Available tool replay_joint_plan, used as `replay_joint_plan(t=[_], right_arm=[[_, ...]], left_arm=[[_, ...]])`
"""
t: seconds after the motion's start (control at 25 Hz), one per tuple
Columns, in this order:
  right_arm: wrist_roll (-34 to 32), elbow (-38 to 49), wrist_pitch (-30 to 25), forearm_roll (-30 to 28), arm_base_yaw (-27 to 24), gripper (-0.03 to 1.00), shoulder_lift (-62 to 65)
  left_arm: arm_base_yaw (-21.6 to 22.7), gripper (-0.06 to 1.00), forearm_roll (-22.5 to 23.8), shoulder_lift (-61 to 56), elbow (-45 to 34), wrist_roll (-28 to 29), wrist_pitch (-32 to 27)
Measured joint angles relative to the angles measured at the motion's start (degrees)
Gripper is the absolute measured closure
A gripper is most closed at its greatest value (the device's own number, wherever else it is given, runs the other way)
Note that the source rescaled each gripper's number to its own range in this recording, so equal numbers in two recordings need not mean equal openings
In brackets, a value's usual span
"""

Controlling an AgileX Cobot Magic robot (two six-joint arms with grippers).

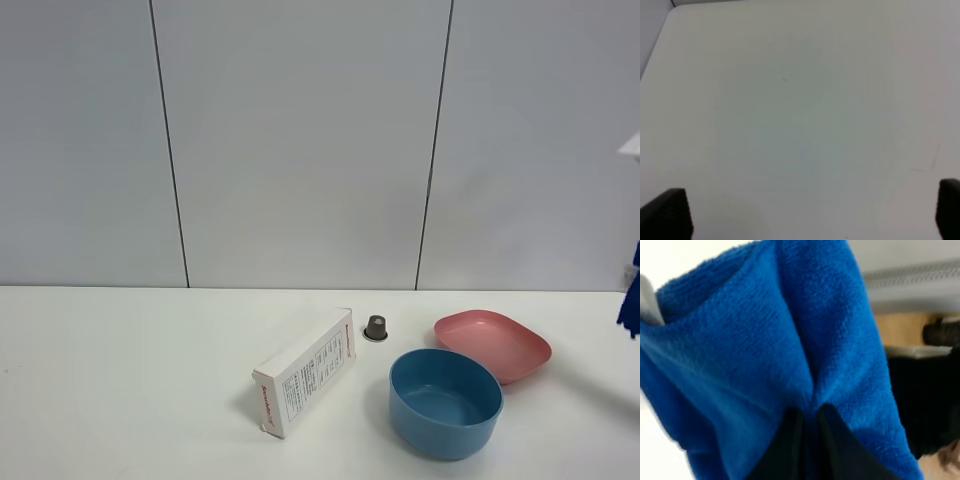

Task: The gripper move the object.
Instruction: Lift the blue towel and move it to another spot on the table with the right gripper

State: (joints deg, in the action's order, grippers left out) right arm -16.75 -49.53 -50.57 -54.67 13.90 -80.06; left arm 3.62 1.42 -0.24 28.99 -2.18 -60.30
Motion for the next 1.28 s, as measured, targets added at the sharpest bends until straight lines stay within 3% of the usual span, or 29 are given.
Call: replay_joint_plan(t=[0.08, 0.28, 0.44, 0.6, 0.8, 0.96, 1.2, 1.28], right_arm=[[-1.1, 3.9, 2.2, -0.6, 0.0, 0.97, 0.1], [-1.5, 9.0, 13.6, -3.4, 0.0, 0.97, -0.3], [-3.5, 9.5, 12.9, -8.3, 0.0, 0.97, -2.5], [-13.3, 9.5, 12.0, -14.4, 0.0, 0.97, -6.6], [-22.4, 9.5, 13.7, -15.3, 0.0, 0.97, -12.7], [-27.4, 9.5, 16.8, -10.8, 2.2, 0.97, -15.6], [-27.1, 9.6, 26.5, 1.5, 7.3, 0.97, -15.9], [-27.1, 9.6, 26.8, 5.1, 8.3, 0.97, -15.9]], left_arm=[[0.0, -0.06, 0.0, 0.0, 0.0, 0.0, 0.0], [0.0, -0.06, 0.0, 0.0, 0.0, 0.0, 0.0], [0.0, -0.06, 0.0, 0.0, 0.0, 0.0, 0.0], [0.0, -0.06, 0.0, 0.0, 0.0, 0.0, 0.0], [0.0, -0.06, 0.0, 0.0, 0.0, 0.0, 0.0], [0.0, -0.06, 0.0, 0.0, 0.0, 0.0, 0.0], [0.0, -0.06, 0.0, 0.0, 0.0, 0.0, 0.0], [0.0, -0.06, 0.0, 0.0, 0.0, 0.0, 0.0]])
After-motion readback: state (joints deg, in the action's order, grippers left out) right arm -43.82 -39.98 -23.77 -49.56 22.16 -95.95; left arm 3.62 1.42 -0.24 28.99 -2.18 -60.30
